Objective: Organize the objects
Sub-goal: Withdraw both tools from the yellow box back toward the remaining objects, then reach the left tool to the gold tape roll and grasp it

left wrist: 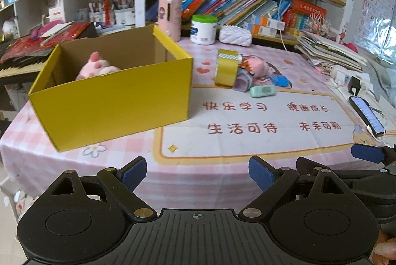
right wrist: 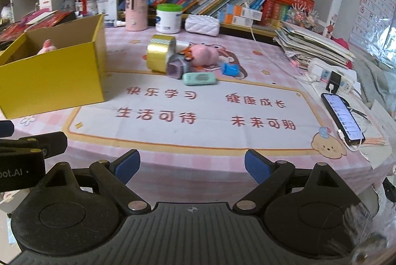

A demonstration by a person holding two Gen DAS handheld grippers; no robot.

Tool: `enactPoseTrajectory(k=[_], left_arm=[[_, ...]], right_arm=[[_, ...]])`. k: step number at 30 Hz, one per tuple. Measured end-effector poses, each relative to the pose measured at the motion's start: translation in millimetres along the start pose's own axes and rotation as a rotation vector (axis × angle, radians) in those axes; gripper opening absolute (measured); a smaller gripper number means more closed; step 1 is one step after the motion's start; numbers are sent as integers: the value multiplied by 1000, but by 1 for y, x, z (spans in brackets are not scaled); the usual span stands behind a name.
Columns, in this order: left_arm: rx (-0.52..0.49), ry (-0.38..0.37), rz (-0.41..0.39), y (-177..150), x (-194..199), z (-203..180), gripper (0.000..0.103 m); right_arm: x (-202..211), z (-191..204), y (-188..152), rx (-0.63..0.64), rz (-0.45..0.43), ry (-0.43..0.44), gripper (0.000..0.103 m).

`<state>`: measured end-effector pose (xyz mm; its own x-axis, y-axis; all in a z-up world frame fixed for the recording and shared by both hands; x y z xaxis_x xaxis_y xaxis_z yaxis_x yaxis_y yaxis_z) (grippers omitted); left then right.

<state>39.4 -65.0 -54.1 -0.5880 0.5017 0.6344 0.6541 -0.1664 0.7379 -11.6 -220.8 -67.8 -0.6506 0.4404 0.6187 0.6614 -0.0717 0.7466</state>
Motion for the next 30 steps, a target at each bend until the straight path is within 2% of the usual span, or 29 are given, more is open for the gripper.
enactPoseTrajectory(k=[11,30], left_arm=[[-3,-6,11,20,-35,-17,91],[27,12,-17,70,-100,-42,91]], right_arm=[[-33,-22,15,-8,16,-5,92],[-107,-56,74,32,2,9,92]])
Point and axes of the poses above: each gripper's, at about its wrist camera, not at the fingertips, and x roughly against the way its jaws point, z to its left, y to its top, the point moved 6 cm from there along -x, roughly the way its jaws point, and after that the axes turned 13 degrees about -y, right-handed, at the moved point
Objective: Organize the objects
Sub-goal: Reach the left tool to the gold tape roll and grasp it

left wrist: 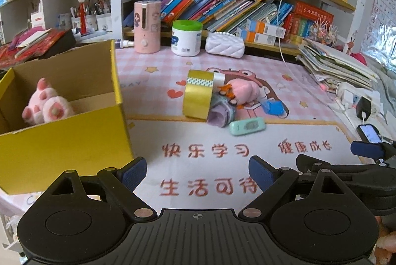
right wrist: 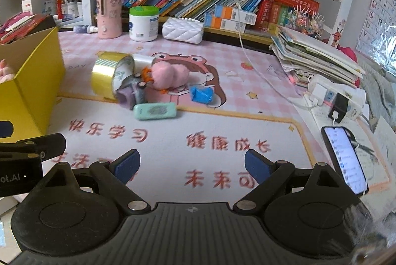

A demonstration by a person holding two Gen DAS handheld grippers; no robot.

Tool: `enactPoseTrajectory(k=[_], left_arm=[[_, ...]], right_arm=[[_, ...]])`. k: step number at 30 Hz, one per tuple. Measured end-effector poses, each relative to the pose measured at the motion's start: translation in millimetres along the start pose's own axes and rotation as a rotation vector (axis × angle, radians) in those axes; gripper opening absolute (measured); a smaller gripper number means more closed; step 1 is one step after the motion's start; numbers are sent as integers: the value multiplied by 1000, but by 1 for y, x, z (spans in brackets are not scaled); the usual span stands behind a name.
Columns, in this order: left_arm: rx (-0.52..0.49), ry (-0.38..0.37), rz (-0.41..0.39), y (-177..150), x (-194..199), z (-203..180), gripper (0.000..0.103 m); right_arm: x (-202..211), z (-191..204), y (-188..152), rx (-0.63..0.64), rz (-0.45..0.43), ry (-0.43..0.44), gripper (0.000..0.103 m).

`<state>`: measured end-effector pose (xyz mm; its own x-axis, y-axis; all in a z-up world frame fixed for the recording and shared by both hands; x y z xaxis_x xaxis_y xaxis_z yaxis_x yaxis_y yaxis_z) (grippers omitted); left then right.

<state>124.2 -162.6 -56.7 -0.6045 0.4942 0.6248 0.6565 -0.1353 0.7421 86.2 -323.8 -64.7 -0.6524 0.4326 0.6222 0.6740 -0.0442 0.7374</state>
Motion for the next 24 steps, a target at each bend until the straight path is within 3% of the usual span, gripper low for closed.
enactPoseTrajectory(k=[24], left_arm=[[13,80,-53,35,-31,-27,90]], right_arm=[[-49,-29,43,8,-45,71,92]])
Point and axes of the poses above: each gripper's, at about its wrist camera, not at the fingertips, and x roughly against the way its jaws point, z to its left, y to its top, the point moved 6 cm from there along -x, roughly the way its jaws point, and after that the axes turned 13 degrees about -y, right-handed, at the moved point
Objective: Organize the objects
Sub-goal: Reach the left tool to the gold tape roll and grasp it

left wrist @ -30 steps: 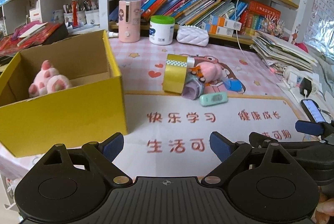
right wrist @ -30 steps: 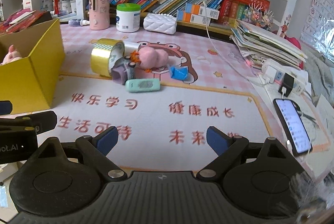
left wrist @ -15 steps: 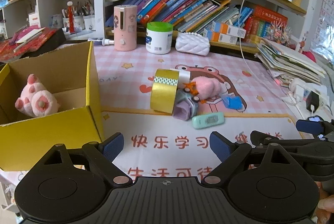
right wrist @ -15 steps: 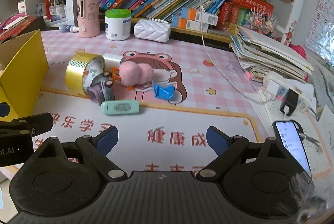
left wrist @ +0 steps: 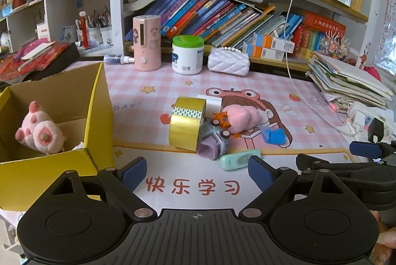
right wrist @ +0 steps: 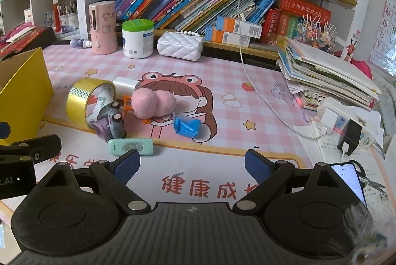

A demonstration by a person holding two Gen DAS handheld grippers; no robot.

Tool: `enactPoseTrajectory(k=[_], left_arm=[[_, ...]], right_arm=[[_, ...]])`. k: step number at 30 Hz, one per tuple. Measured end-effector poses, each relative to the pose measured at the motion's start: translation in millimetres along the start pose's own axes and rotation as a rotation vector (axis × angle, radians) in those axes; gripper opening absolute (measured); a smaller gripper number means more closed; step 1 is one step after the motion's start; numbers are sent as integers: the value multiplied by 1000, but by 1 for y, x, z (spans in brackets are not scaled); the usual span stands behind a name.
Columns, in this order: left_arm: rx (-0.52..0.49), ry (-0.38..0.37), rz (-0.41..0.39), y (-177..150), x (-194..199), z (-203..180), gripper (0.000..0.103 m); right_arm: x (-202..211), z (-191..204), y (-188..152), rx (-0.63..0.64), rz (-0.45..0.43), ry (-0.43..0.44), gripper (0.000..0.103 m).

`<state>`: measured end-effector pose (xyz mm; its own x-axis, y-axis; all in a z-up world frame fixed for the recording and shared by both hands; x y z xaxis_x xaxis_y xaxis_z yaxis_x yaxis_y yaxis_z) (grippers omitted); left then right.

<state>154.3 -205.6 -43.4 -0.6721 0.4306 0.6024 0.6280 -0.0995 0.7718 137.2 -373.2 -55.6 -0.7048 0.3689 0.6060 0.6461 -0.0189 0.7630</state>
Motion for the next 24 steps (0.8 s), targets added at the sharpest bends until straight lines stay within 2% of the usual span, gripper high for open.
enactPoseTrajectory(k=[10,15,22,24], left_arm=[[-3,9,9,0,-5,-8,90],[-6,13,-3,2,-4,-11,85],[-32,32,29,-2,-18,-11,61],[-29,49,37,-1,-25,-7,58]], right_arm=[[-8,-7,0,1,8,16,92],[-9,-12,1,-8,0,19,92],[-13,-15,2,-28,-4,53,91],[-16,-15,2,-34,-1,64,91]])
Point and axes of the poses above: each gripper's, at about its wrist camera, not at the fingertips, and x roughly against the way its jaws point, z to its left, y to its top, the point moved 6 cm from there along -x, roughly the way its jaws point, and after that the axes turned 13 degrees about -y, right-handed, at the moved point
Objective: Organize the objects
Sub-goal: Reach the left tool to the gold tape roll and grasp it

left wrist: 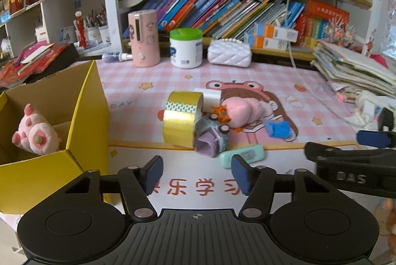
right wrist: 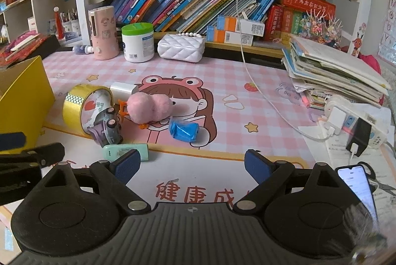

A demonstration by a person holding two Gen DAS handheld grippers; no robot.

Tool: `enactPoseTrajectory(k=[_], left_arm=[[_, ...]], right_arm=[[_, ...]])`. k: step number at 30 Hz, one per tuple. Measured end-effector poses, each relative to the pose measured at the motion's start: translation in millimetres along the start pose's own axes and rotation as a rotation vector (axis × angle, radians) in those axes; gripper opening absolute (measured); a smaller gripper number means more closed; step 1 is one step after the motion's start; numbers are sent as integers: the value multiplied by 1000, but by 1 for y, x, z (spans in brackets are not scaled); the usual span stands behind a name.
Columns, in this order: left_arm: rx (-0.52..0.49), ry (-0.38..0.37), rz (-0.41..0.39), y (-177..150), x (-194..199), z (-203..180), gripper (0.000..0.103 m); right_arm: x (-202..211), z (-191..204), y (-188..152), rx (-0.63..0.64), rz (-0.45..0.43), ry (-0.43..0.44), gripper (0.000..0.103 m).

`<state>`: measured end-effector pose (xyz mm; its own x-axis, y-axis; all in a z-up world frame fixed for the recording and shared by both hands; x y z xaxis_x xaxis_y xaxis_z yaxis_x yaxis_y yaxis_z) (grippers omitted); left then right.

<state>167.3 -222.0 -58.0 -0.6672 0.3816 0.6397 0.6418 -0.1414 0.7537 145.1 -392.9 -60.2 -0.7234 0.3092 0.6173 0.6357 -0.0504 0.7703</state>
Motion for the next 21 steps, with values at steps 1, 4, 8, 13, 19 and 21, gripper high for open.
enactPoseTrajectory(k=[1,4,8,13,19,21], left_arm=[[7,8,1,2,-3,2,58],[22,16,-14,11,-10,8,58],[30,24,-29,26,-25,14,58],[35,44,-14,41,-51,23,58],[25,43,62,45,-83,32,59],[26,52,79,45,-90,36,59]], right_arm=[[-2,0,0,-2,2,3,91],[-8,1,0,4,16,15,91],[-18,5,-1,32,36,40,91],[-31,21,-2,96,58,103,91],[-47,48,-8,192,87,179,91],[-52,56,-7,210,85,197,91]])
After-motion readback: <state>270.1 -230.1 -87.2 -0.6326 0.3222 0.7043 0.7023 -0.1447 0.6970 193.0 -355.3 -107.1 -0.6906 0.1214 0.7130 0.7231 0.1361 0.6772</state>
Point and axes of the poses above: each gripper's, at about its wrist camera, not at the fingertips, and x roughly against the way its jaws point, z to its left, y to its top, the point moved 6 cm from there along -x, roughly the way its jaws point, and after that the axes turned 13 degrees about -y, right-handed, at the moved point
